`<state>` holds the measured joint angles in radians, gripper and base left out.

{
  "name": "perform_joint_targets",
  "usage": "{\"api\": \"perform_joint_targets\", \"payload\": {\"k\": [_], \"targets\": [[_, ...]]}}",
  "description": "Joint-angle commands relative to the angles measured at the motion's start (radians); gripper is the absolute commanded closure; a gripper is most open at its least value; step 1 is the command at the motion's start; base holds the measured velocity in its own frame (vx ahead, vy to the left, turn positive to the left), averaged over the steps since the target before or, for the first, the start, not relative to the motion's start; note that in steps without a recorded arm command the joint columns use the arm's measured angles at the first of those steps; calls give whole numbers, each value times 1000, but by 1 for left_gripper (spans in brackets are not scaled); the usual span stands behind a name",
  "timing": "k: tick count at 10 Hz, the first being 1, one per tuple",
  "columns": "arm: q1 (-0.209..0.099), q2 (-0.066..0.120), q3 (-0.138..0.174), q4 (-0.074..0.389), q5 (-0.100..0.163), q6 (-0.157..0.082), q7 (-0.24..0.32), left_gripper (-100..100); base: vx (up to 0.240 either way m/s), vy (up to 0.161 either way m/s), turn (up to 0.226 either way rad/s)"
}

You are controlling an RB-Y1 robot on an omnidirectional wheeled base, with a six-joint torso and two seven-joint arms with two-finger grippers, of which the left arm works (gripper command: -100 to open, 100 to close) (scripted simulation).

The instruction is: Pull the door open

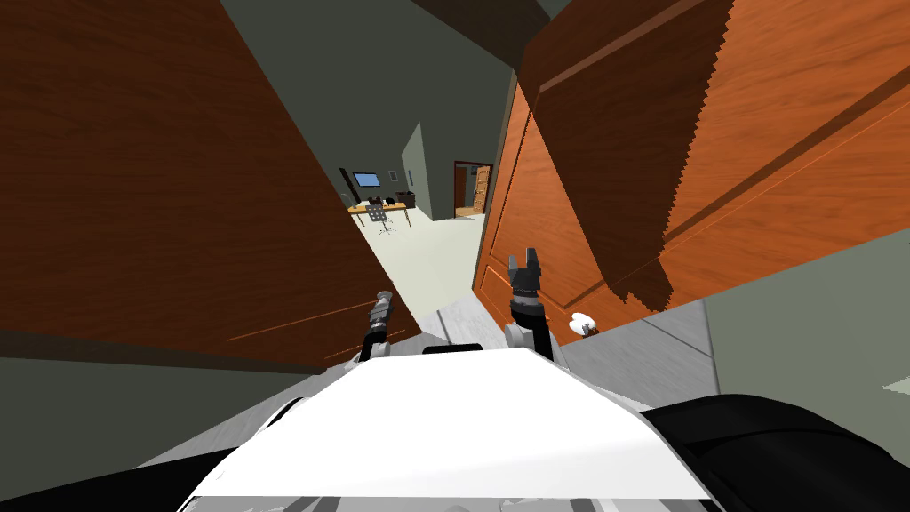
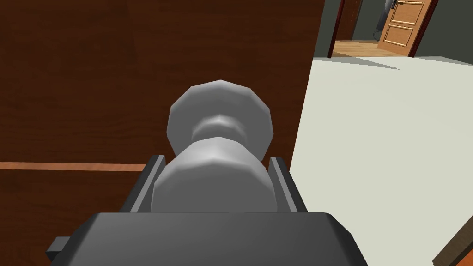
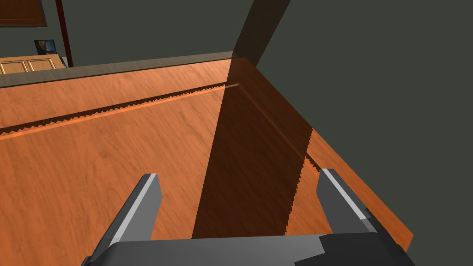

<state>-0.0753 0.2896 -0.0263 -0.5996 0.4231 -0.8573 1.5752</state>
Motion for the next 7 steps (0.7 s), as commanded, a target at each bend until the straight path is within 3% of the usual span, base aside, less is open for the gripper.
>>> {"api": "perform_joint_targets", "payload": {"k": [1, 5, 7], "targets": [[1, -3, -2, -1, -1, 1, -1, 100, -33, 2, 0], [1, -3, -2, -1, -1, 1, -1, 100, -14, -2, -3], [13, 15, -30, -7, -16, -5, 31, 100, -157, 30, -90]]}}
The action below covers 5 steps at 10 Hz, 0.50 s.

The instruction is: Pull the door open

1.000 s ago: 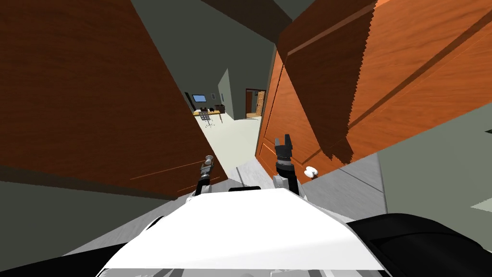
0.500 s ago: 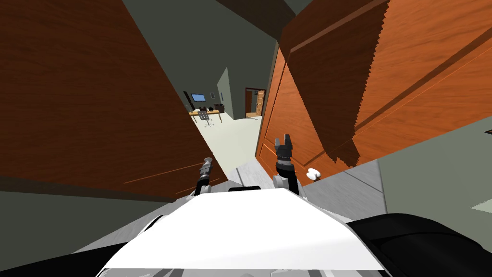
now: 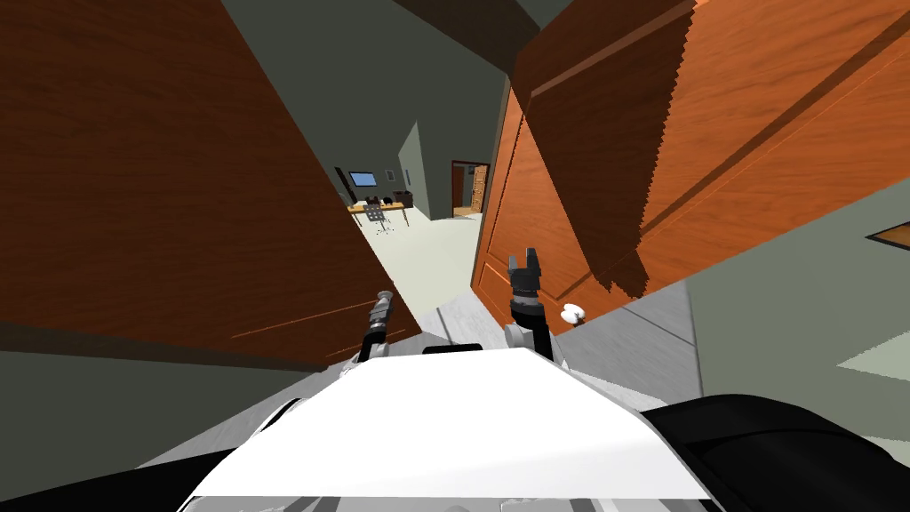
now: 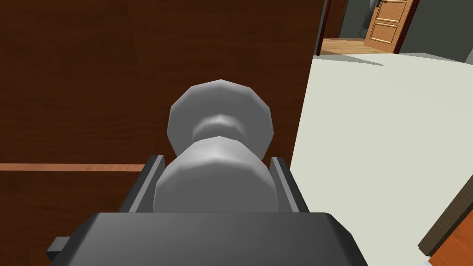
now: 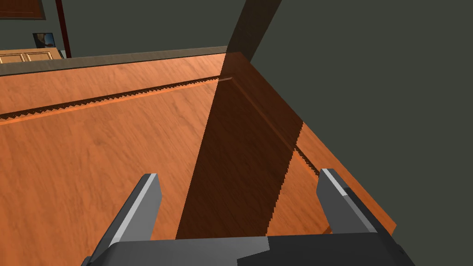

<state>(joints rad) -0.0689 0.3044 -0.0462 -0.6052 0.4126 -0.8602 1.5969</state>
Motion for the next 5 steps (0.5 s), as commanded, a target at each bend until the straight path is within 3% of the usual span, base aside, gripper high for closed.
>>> {"api": "perform_joint_targets", "payload": {"k": [1, 5], "targets": [[10, 8, -22, -4, -11, -6, 24, 100, -228, 74, -120], [30, 44, -81, -19, -42, -24, 91, 100, -221, 33, -98]]}}
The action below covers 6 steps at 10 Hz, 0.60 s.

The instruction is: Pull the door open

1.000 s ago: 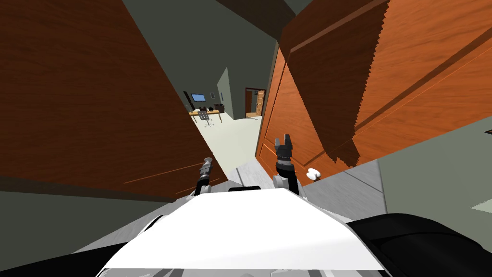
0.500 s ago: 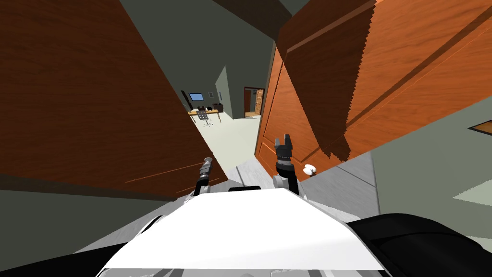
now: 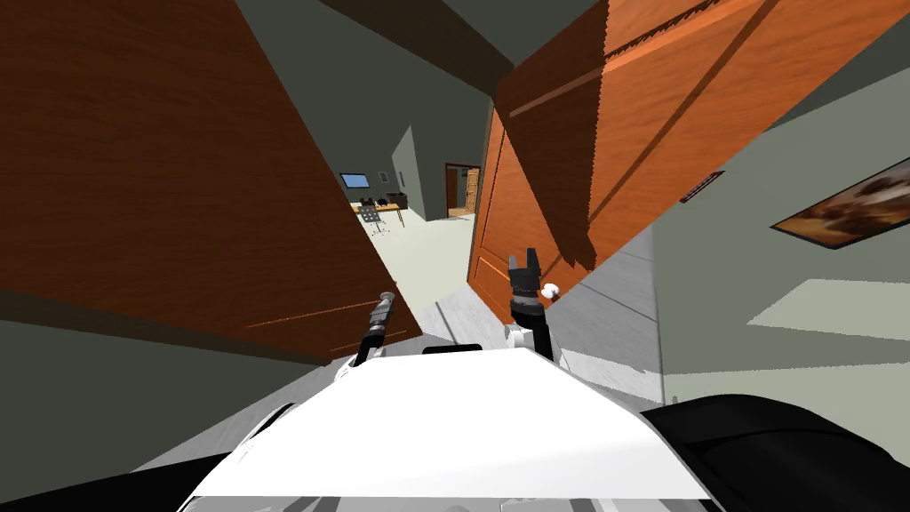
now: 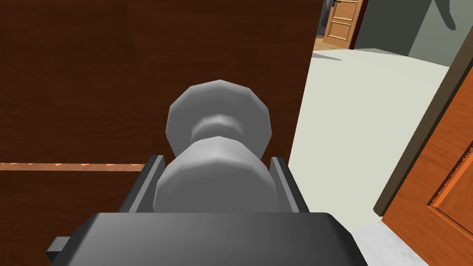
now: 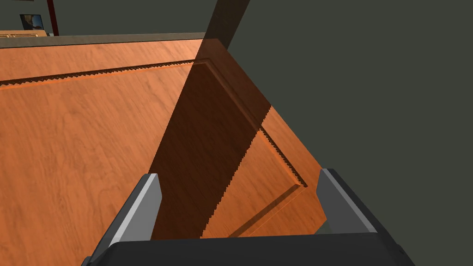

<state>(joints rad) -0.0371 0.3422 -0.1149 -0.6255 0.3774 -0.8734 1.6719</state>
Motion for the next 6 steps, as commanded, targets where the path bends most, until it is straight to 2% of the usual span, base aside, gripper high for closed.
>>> {"api": "perform_joint_targets", "payload": {"k": [1, 2, 3, 6], "targets": [[2, 13, -24, -2, -13, -15, 30, 100, -250, 57, -109], [7, 22, -37, -6, -20, -19, 45, 100, -219, 24, -71], [9, 18, -27, -9, -14, -9, 32, 100, -95, 6, -12], [41, 56, -77, -17, -45, -52, 93, 100, -225, 58, -109]]}}
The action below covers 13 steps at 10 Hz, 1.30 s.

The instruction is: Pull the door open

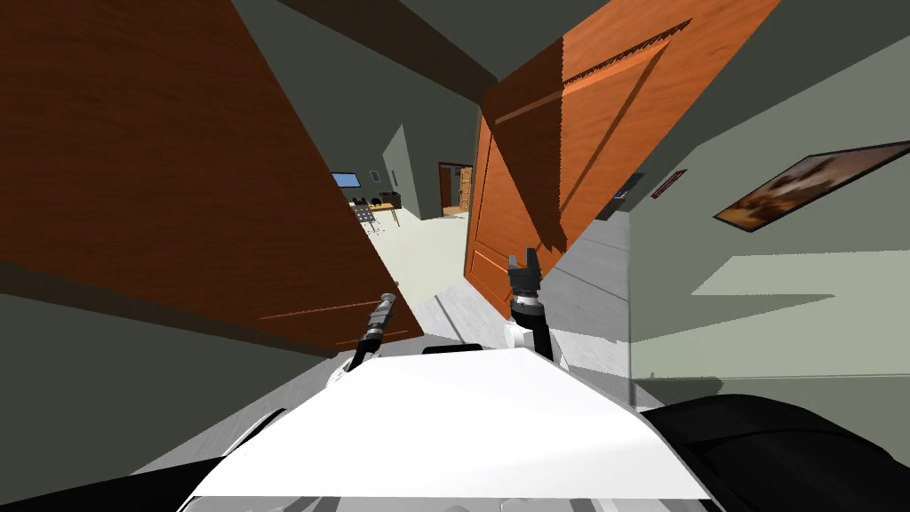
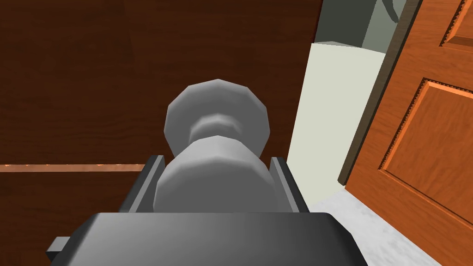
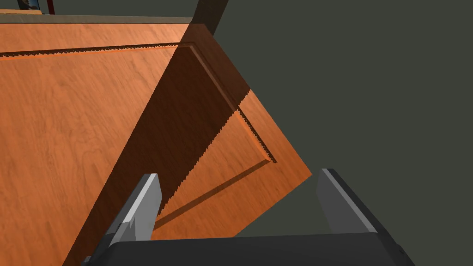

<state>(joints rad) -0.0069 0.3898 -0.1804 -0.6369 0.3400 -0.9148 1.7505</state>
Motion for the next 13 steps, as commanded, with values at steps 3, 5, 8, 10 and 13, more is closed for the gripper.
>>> {"api": "perform_joint_targets", "payload": {"k": [3, 5, 8, 10, 13], "targets": [[35, 42, -52, -14, -32, -50, 65, 100, -259, 69, -104], [39, 45, -61, -10, -37, -53, 71, 100, -175, 49, -59], [78, 83, -96, 2, -60, -129, 121, 100, -202, 75, -136], [98, 105, -113, 8, -72, -171, 147, 100, -201, 68, -135], [115, 123, -128, 13, -82, -207, 169, 100, -162, 57, -73]]}}
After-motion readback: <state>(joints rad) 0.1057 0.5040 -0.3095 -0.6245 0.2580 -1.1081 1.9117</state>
